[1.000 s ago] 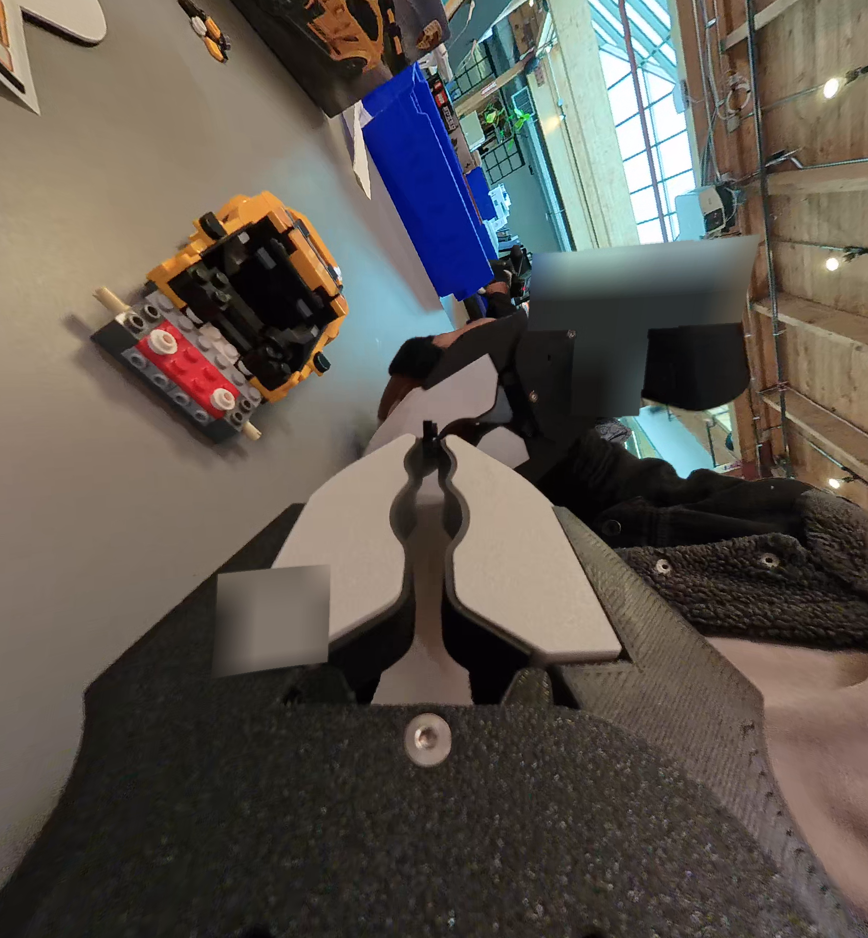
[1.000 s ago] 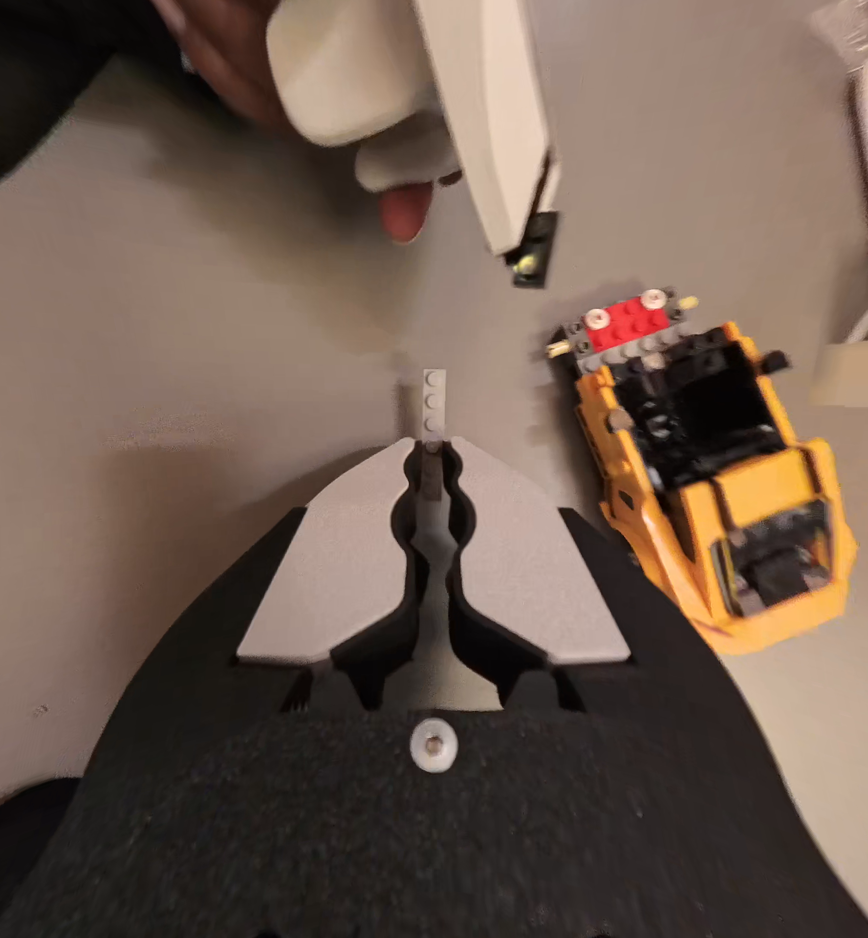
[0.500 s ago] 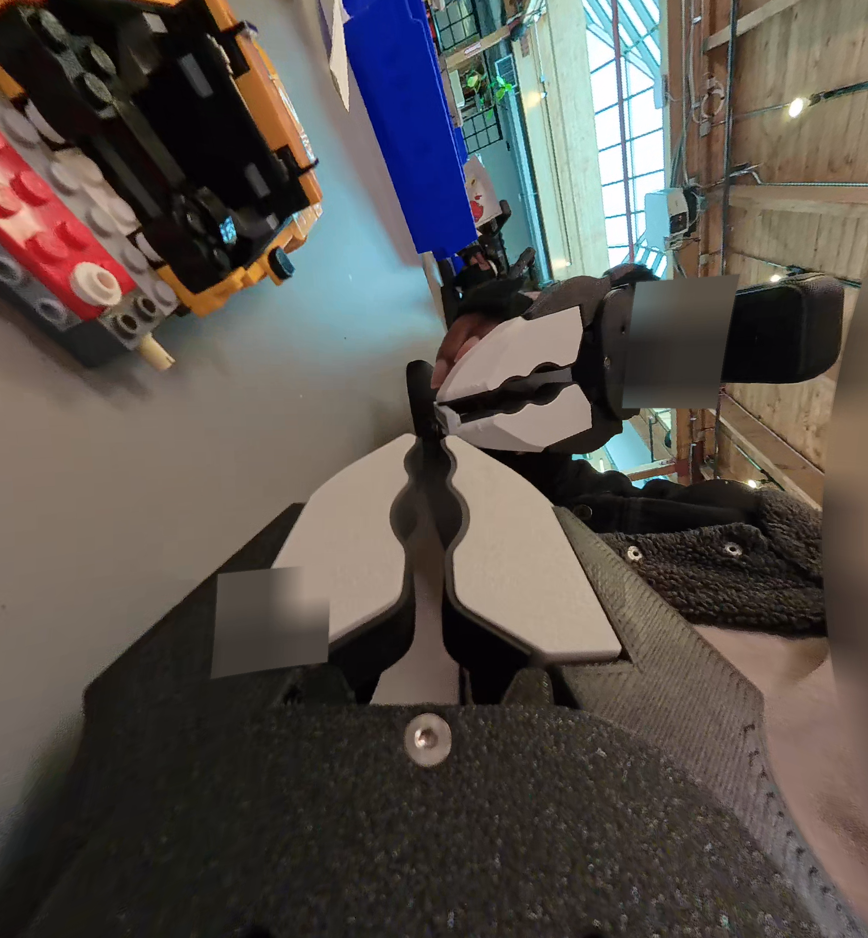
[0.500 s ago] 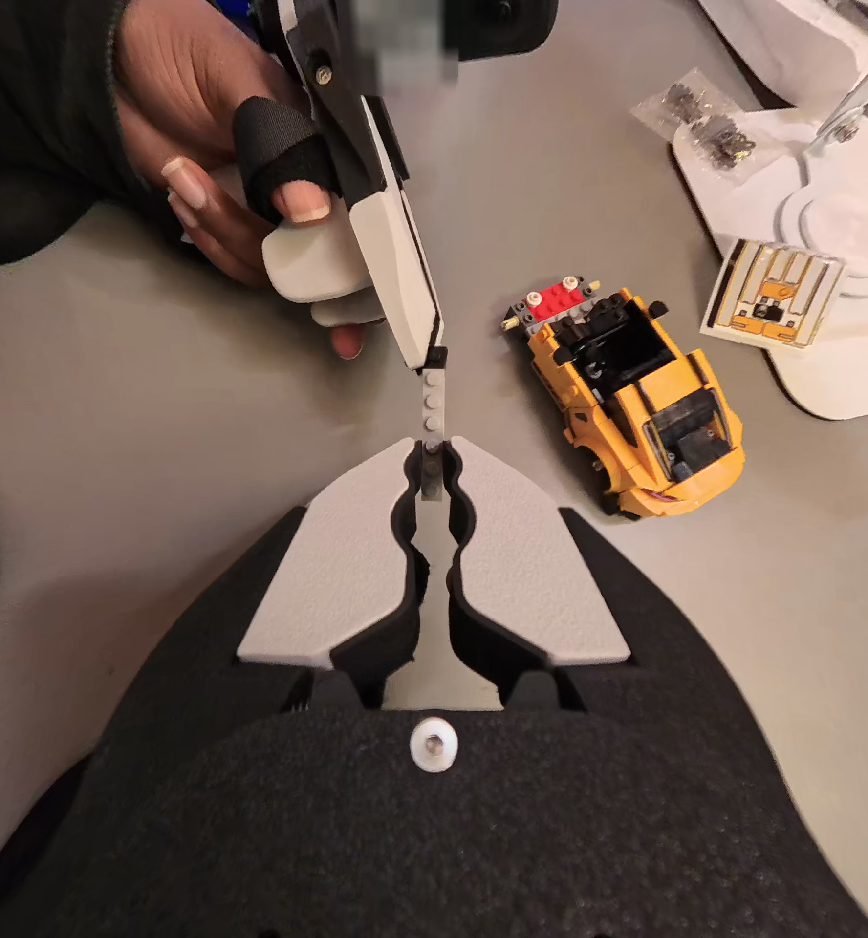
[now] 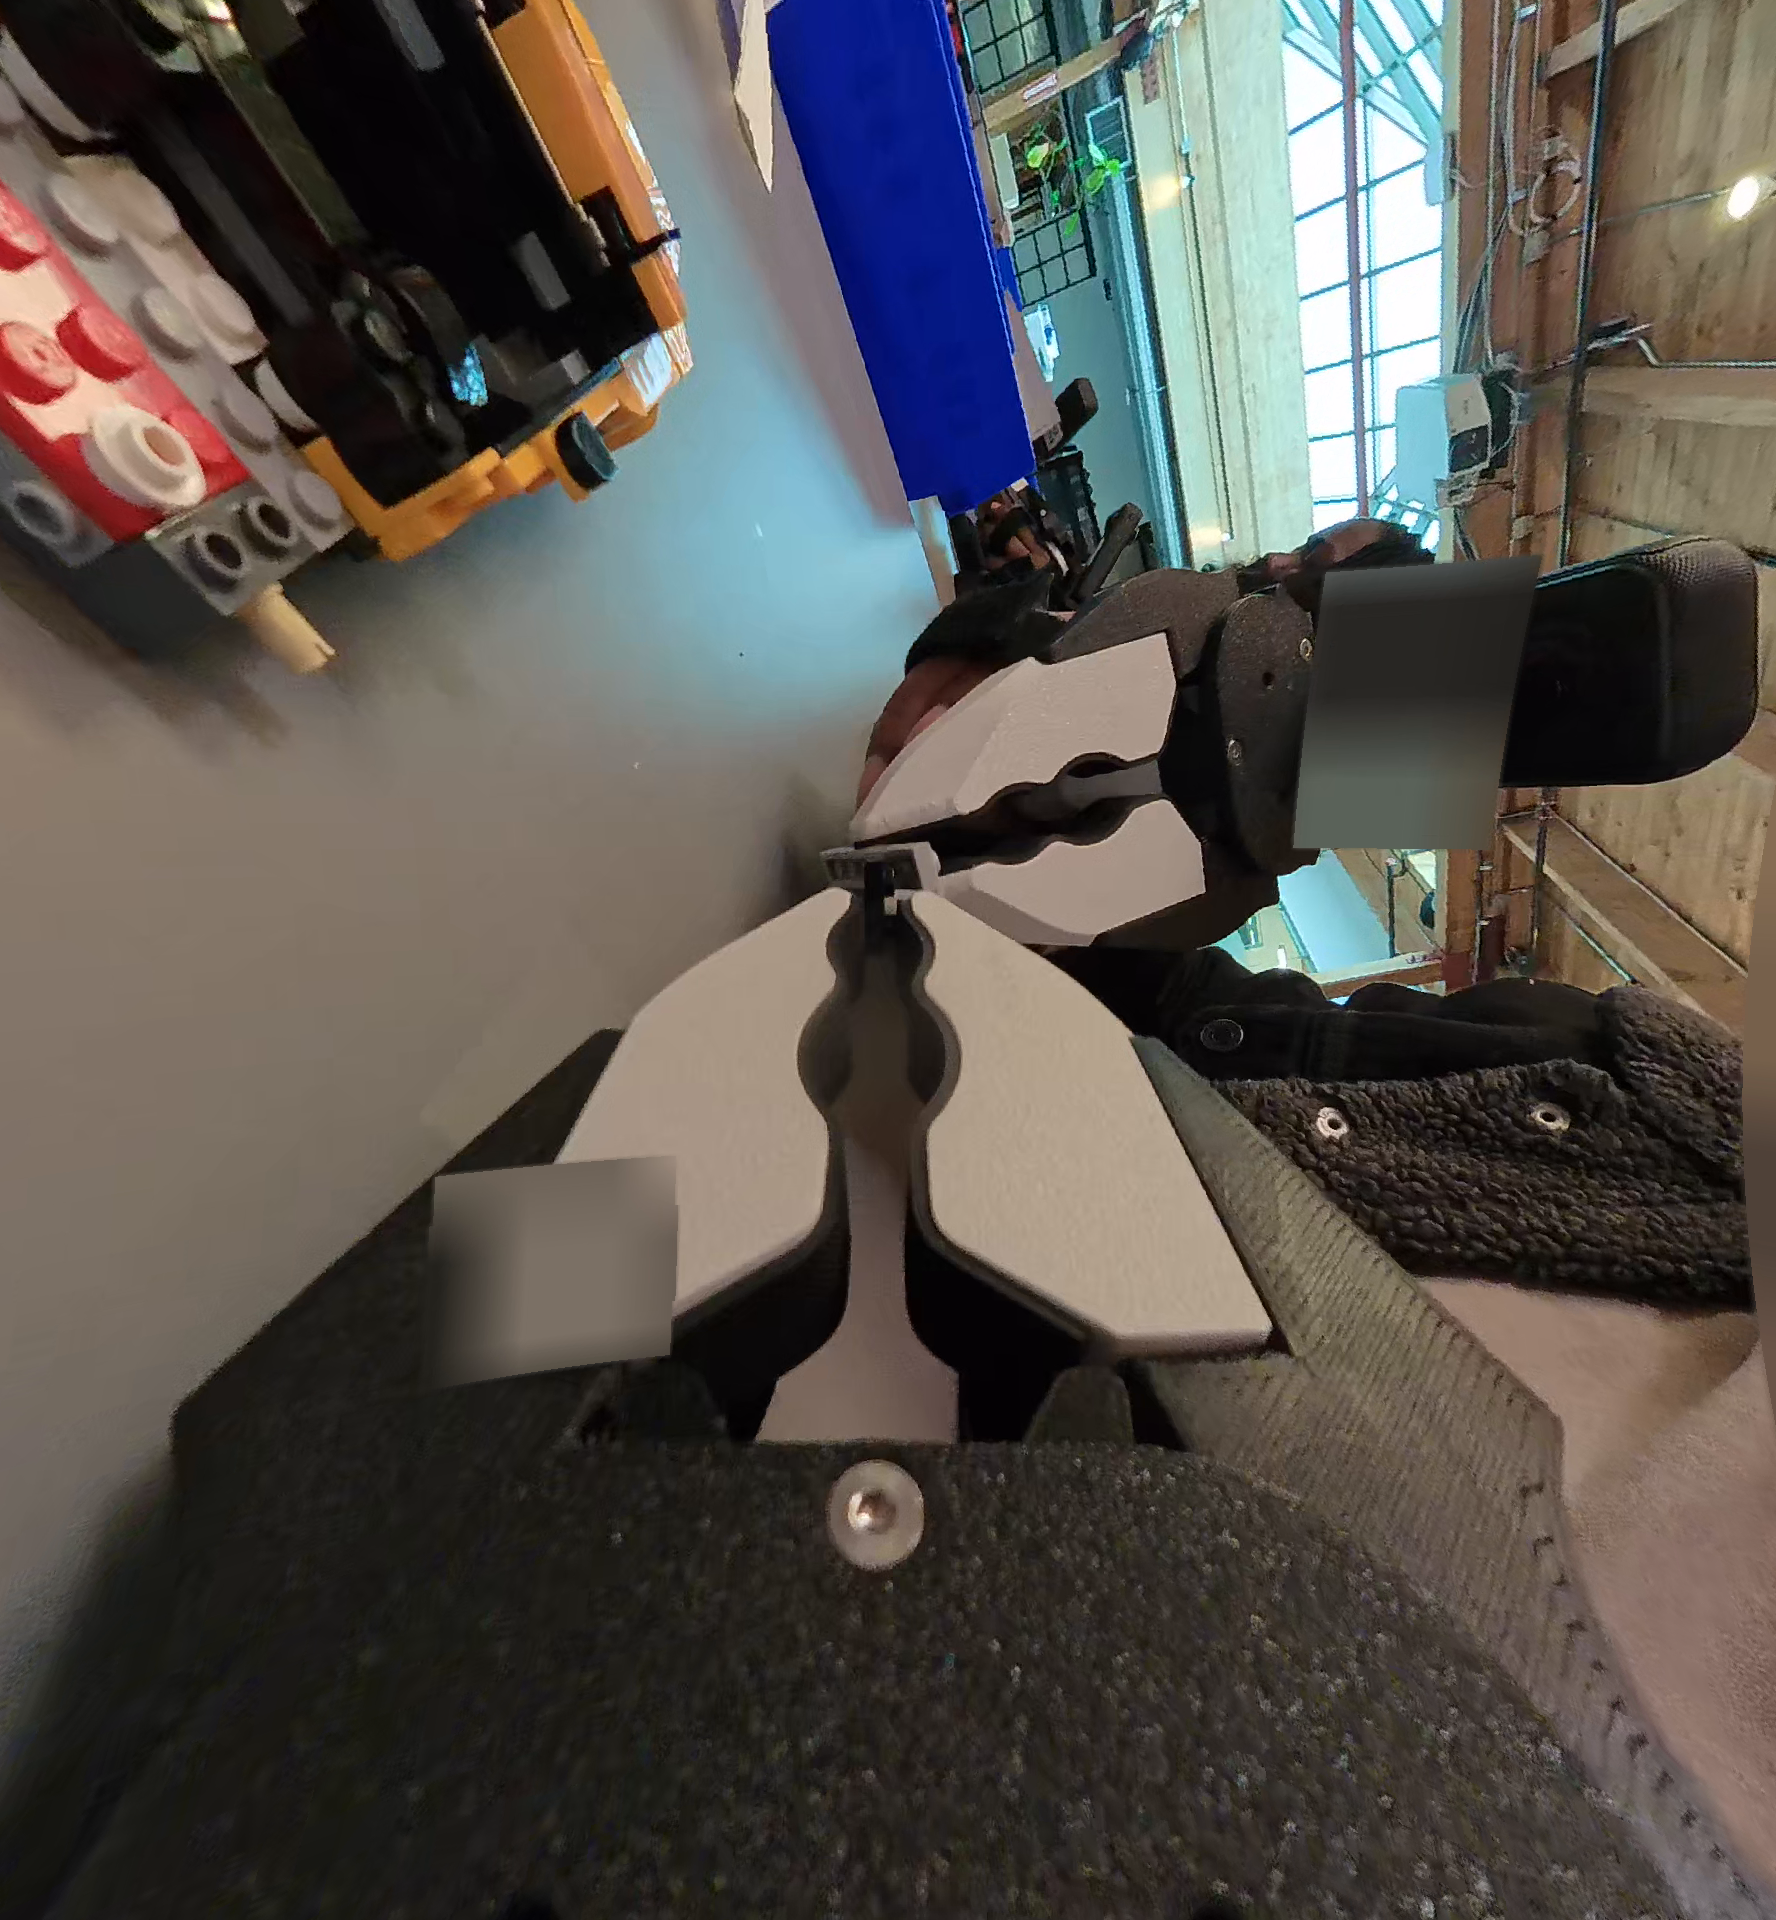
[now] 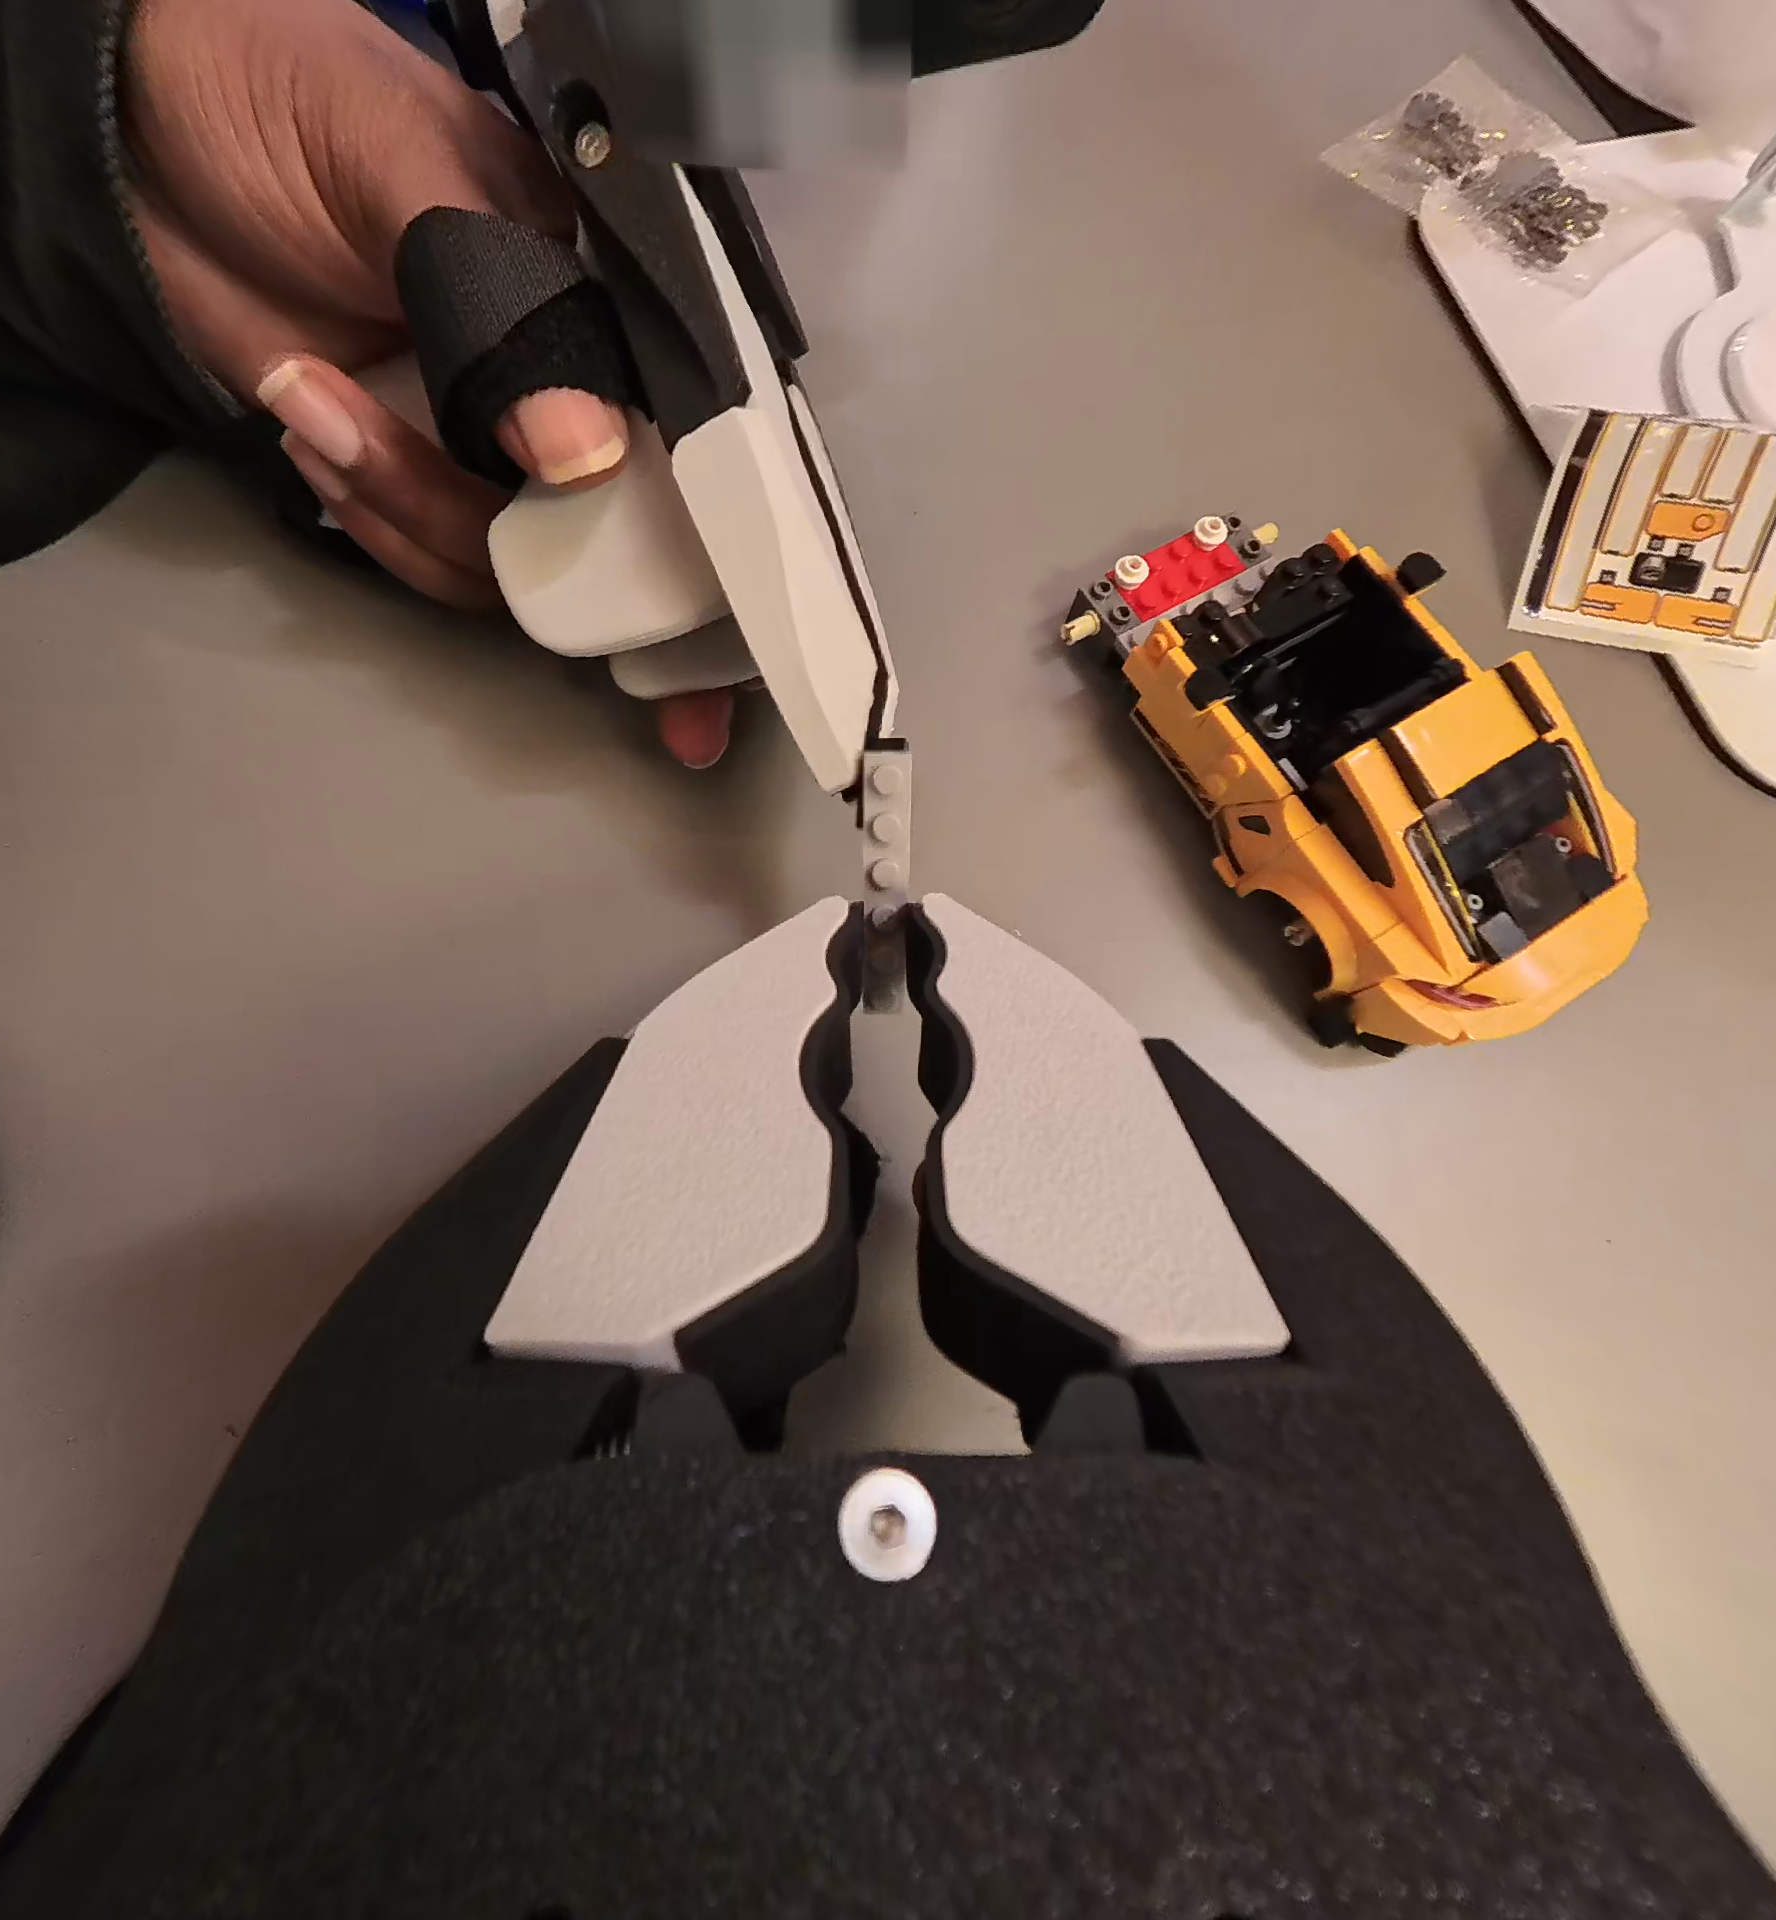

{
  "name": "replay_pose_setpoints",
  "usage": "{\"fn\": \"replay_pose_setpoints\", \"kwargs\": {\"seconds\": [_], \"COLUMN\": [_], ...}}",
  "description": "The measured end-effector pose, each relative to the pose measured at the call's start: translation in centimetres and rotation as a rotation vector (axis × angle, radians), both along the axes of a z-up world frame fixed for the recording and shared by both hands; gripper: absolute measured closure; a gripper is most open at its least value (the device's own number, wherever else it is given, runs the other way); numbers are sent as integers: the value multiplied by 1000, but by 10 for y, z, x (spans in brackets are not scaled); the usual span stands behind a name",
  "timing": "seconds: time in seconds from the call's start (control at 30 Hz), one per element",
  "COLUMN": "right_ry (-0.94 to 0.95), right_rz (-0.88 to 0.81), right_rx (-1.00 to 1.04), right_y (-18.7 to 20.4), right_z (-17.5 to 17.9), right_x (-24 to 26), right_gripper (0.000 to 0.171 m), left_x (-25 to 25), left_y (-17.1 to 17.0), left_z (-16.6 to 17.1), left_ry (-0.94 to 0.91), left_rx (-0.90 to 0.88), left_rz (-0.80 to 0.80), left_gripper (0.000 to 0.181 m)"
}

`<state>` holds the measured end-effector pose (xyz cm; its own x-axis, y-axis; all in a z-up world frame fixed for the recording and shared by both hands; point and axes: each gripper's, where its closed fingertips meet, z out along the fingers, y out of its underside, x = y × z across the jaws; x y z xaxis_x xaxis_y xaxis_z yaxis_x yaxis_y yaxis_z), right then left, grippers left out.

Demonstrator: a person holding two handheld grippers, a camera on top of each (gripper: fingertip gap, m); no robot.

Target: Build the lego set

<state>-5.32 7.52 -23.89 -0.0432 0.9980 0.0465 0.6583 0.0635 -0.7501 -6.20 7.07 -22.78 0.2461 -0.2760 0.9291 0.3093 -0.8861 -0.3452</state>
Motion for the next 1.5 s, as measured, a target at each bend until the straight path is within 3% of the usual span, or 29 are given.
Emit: {"fn": "replay_pose_setpoints", "kwargs": {"seconds": [0.6, 0.83, 1.5], "right_ry": [-38, -23, 15], "right_rz": [15, 77, 188], "right_rx": [25, 95, 287], "right_y": [-3, -9, -19], "right_z": [-11, -5, 2], "right_x": [1, 3, 3], "right_gripper": [164, 164, 165], "left_x": [5, 13, 18], "left_y": [-6, -17, -29], "left_z": [-6, 2, 5], "left_ry": [80, 167, 222], "left_rx": [31, 197, 300], "left_rz": [-41, -126, -210], "left_gripper": [173, 170, 171]}}
